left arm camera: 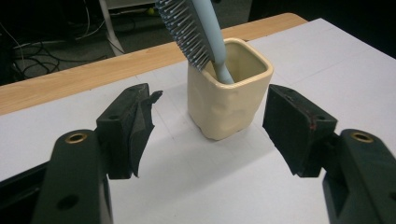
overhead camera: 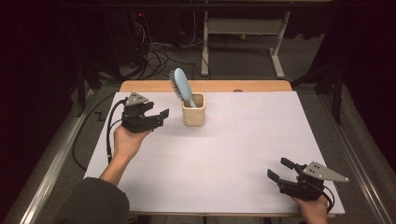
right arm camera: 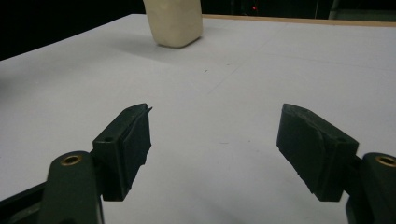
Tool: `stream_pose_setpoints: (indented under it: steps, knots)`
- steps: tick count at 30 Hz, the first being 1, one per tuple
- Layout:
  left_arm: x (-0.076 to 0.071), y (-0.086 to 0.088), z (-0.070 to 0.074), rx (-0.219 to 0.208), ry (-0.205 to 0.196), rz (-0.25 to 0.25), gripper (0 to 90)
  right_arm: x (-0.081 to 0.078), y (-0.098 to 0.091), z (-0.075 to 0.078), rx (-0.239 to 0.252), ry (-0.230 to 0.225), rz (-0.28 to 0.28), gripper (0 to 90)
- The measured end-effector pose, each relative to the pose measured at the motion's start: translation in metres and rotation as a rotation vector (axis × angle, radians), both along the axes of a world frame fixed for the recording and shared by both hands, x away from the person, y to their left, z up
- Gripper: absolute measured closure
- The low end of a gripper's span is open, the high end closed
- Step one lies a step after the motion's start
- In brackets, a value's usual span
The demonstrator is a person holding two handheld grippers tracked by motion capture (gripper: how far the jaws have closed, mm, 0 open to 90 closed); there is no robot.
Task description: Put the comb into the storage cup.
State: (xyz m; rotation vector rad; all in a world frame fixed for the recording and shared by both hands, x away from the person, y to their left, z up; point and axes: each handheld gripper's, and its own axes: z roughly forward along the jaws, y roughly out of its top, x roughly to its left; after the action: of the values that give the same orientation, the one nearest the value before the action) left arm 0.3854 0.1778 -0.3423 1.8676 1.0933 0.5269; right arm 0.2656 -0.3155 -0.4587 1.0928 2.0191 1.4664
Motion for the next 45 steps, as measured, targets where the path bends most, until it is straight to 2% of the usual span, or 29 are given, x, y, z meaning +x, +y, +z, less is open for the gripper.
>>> stream_pose_setpoints:
  steps: [35, 45]
  knots:
    - [-0.013, 0.019, -0.004, -0.016, 0.004, 0.026, 33.5, 0.0, 0.0, 0.0, -0.003, -0.003, 0.001, 26.5]
    - [-0.017, 0.024, -0.004, -0.027, -0.006, 0.03, 33.6, 0.0, 0.001, 0.0, -0.004, -0.002, 0.002, 26.6]
